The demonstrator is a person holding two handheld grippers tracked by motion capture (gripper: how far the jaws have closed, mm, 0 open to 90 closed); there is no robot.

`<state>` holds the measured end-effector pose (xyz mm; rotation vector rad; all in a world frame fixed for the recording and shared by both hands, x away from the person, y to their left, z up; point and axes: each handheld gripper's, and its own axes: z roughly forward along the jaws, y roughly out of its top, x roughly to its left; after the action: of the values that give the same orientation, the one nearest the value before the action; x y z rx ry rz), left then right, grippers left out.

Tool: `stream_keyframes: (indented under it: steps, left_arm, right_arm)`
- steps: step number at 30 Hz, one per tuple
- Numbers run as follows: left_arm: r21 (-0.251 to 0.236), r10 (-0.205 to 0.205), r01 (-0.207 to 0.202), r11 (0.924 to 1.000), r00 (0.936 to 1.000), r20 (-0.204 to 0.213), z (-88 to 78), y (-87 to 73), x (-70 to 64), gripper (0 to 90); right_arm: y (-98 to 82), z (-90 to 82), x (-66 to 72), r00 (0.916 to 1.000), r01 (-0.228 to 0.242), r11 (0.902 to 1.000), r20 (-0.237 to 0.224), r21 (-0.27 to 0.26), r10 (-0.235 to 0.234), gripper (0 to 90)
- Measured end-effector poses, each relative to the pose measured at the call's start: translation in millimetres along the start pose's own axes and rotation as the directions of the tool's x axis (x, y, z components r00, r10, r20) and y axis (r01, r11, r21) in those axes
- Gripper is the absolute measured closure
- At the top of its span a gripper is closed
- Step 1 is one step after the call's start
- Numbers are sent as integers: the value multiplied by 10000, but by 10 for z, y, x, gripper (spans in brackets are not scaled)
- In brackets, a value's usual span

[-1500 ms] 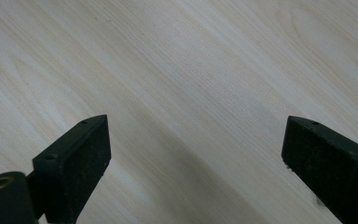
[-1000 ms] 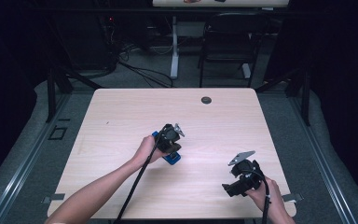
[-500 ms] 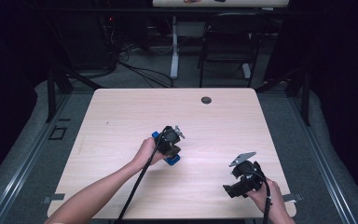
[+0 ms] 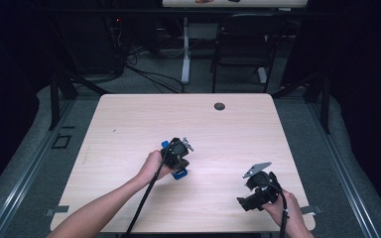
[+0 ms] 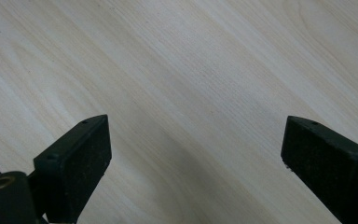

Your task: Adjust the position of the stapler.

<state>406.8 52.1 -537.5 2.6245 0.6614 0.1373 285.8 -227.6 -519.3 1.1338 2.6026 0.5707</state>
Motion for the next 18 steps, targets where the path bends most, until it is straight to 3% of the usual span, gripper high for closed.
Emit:
stream_keyframes:
  steps: [10,13,18]
  left_arm:
    - [150,-139,139,9998,9999,-41,-39,-117,-50,900]
    - [112,-335,333,9994,9993,154,-53,-159,-38,900]
    - [198,-310,309,9993,9995,16,-67,-197,-66,900]
  right_arm:
    - [7,-4,8,10000,51,10000,-35,-38,-51,82]
    - [15,6,5,9999,107,9999,-80,59,-106,82]
    - [34,12,37,9998,124,9999,-173,-42,-125,82]
